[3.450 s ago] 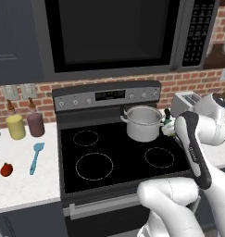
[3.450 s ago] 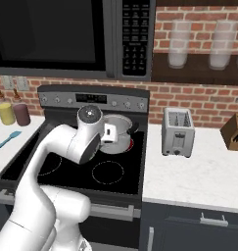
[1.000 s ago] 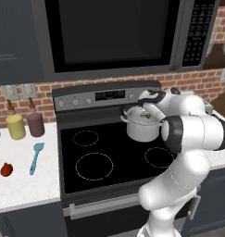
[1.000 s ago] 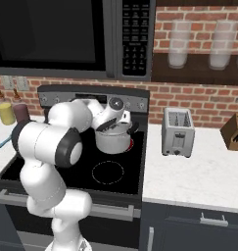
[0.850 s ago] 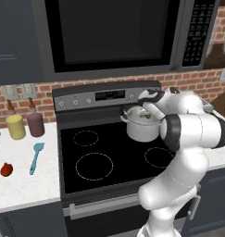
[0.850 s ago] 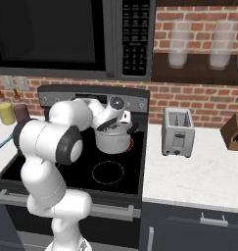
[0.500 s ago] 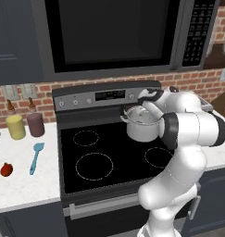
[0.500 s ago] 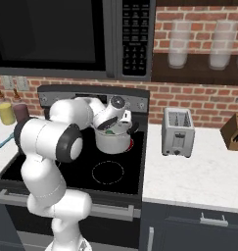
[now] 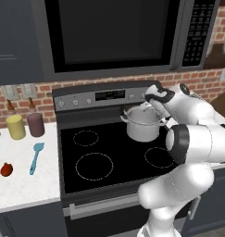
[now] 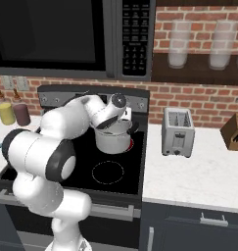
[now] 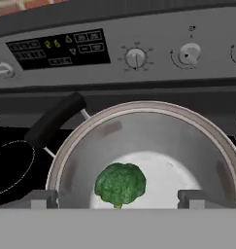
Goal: Put the broccoli and tomato in the pot. Retrieve the spatula and lightly stir the vegetables in the pot.
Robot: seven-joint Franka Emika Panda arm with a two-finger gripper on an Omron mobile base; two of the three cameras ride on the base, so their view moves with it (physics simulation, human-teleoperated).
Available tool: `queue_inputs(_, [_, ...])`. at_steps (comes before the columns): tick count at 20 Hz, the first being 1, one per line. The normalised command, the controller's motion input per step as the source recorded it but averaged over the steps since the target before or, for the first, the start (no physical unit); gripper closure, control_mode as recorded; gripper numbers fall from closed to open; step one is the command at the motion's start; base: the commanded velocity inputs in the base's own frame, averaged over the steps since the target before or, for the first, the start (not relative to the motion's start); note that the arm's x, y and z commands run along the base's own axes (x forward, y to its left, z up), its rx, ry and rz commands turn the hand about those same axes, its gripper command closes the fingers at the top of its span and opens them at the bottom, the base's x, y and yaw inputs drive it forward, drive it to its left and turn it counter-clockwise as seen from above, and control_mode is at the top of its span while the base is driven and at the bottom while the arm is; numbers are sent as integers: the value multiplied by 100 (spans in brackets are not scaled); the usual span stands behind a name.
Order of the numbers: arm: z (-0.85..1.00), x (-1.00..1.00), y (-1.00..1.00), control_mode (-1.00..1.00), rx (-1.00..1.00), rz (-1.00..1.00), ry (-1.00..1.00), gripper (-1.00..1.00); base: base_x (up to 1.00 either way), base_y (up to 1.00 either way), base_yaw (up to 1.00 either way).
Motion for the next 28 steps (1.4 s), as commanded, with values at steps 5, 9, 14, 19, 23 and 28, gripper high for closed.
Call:
queue_inputs(5, [80,-95,20,-100,4,0,0,-100,0,0,0])
queue_inputs(9, [68,-94,48,-100,0,-2,13,-100,0,0,0])
queue_inputs(14, [19,-91,36,-100,0,-4,18,-100,0,0,0])
queue_inputs(19, [-22,-72,16,-100,-4,-2,7,-100,0,0,0])
queue_inputs(23, [-55,-39,0,-100,-6,0,0,-100,0,0,0])
queue_inputs(28, [-20,-23,9,100,-2,0,0,-100,-7,12,0])
